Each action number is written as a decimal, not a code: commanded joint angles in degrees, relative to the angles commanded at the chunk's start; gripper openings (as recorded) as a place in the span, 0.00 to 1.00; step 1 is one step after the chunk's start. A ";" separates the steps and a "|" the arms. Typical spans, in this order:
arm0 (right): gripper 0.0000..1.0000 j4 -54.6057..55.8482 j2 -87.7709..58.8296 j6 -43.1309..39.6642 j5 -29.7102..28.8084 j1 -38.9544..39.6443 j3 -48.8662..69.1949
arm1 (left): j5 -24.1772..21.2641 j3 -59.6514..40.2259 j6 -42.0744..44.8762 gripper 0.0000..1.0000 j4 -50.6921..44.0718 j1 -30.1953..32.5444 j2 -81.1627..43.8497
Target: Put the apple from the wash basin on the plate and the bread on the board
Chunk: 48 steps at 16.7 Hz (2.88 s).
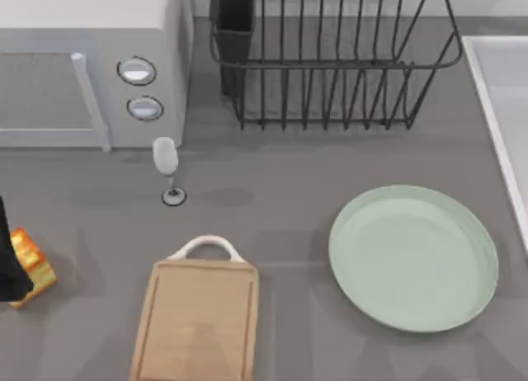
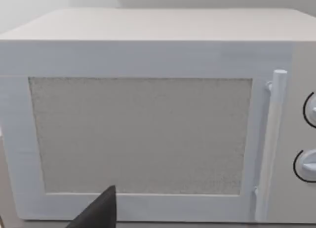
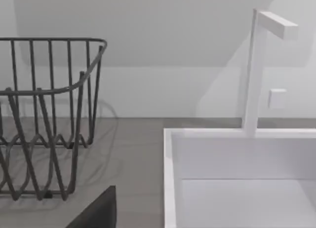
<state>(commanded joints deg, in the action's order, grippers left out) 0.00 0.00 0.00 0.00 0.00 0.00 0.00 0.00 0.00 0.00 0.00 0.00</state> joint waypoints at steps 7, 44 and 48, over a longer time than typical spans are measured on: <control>1.00 0.00 0.00 0.00 0.00 0.00 0.00 | 0.00 0.00 0.00 1.00 0.00 0.00 0.00; 1.00 -46.34 -91.73 -12.49 -0.13 -13.30 72.39 | 0.00 0.00 0.00 1.00 0.00 0.00 0.00; 1.00 -55.42 -110.35 -14.93 -0.15 -15.90 86.59 | 0.00 0.00 0.00 1.00 0.00 0.00 0.00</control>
<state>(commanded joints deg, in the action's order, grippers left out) -55.42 -110.35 -14.93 -0.15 -15.90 86.59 0.00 0.00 0.00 0.00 0.00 0.00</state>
